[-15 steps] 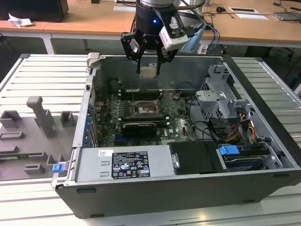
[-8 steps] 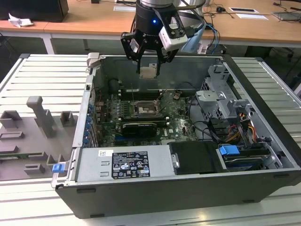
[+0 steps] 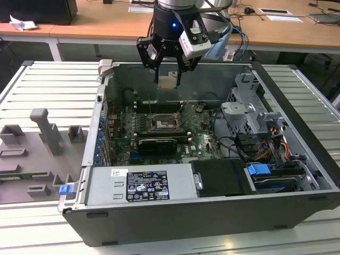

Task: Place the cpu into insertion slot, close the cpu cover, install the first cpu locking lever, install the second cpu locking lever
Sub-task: 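Place the cpu into insertion slot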

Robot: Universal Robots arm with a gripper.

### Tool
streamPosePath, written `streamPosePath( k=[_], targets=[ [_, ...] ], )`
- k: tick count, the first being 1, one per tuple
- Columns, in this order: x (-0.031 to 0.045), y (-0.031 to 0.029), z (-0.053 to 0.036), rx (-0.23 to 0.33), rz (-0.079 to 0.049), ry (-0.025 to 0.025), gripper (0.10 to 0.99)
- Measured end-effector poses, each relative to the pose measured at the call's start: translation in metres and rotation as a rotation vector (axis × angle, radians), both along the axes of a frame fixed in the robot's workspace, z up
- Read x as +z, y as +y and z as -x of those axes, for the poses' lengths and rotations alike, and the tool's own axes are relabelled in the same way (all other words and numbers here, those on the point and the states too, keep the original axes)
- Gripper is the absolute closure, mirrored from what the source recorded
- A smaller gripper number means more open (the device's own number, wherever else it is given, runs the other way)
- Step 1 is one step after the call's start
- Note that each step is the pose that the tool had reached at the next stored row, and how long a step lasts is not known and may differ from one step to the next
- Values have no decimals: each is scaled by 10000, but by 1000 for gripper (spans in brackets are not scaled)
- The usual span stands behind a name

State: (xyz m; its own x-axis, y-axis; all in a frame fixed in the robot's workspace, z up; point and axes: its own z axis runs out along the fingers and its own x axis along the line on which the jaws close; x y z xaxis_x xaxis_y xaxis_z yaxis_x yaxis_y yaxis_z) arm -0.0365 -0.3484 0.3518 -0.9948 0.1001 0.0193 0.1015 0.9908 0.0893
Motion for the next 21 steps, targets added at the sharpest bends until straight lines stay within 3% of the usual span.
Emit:
streamPosePath(
  k=[21],
  targets=[
    [-17,0,0,-302,0,0,553]
  ],
)
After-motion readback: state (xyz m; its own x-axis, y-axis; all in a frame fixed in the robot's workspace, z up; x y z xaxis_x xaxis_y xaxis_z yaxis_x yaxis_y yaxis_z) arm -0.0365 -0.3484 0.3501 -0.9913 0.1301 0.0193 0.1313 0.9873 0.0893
